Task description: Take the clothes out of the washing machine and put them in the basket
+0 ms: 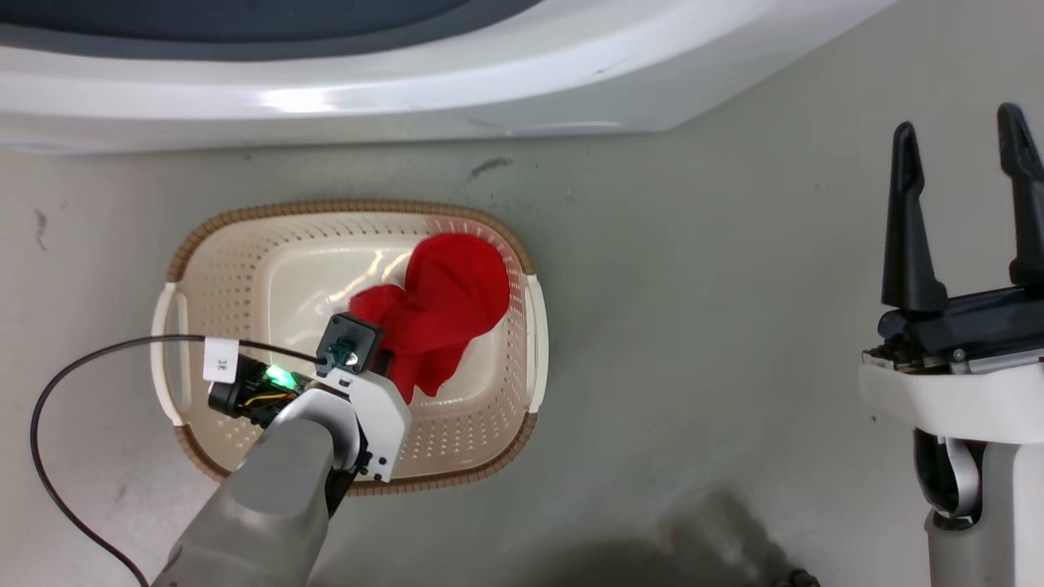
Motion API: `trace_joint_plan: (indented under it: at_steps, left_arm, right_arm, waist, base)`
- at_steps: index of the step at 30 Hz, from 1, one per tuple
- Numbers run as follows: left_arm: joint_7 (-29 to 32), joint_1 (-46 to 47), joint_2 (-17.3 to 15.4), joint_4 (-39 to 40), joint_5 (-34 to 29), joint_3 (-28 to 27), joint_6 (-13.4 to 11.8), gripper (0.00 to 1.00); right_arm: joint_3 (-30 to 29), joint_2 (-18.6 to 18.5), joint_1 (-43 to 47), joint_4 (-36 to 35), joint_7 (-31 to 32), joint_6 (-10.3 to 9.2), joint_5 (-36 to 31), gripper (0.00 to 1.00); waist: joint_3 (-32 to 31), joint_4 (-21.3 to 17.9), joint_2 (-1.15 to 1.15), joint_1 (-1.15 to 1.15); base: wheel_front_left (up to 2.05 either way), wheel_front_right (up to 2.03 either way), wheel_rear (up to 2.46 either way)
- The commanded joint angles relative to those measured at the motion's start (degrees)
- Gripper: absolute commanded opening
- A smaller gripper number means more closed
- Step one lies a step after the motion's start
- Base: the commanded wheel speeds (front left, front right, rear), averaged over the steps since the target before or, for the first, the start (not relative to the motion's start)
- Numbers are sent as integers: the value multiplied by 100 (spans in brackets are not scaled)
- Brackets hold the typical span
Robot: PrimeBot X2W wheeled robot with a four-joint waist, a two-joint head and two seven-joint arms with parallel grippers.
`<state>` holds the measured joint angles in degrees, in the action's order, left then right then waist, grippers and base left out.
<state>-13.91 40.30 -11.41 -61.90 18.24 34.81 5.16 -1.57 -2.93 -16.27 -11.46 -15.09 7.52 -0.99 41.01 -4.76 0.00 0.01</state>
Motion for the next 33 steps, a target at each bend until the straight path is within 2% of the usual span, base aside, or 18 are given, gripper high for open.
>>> trace_joint_plan:
  at_steps: [1,5,13,14,15,16,22,28,33]
  left_arm:
    - [19,163,23,-243,-15,15,21,0]
    - [84,472,118,-795,-13,55,-5,0]
    - [593,617,246,-1124,111,96,74,0]
    - [650,601,263,-1132,141,71,85,8]
    - [634,588,272,-1141,128,99,90,61]
    - [606,576,287,-1145,168,81,99,100]
    - [240,400,331,-1167,243,91,111,100]
    - [-104,59,405,-990,453,-121,-11,100]
    - [-131,-456,290,0,393,-373,-282,100]
  right_arm:
    - [-17,9,-124,-53,-12,-6,-3,100]
    - [-51,9,-203,-99,-12,-6,-2,100]
    - [-29,9,-296,-162,-12,-6,13,100]
    - [-14,9,-310,-161,-12,-6,19,100]
    - [-7,9,-321,-157,-12,-6,29,100]
    - [-3,9,-326,-153,-12,-6,35,100]
    - [68,9,-194,-67,-12,-6,31,100]
    - [113,9,39,50,-12,-6,40,100]
    - [127,8,268,129,-12,-6,34,100]
  waist:
    - [314,-48,0,-1]
    - [562,-53,0,-1]
    - [753,-39,0,-1]
    - [737,-42,0,-1]
    - [710,-44,0,-1]
    - [674,-42,0,-1]
    - [265,1,0,-1]
    - [-365,98,0,-1]
    - [-877,228,0,-1]
  base:
    - [0,0,0]
    - [0,0,0]
    - [0,0,0]
    - [0,0,0]
    - [0,0,0]
    - [0,0,0]
    - [0,0,0]
    - [0,0,0]
    - [0,0,0]
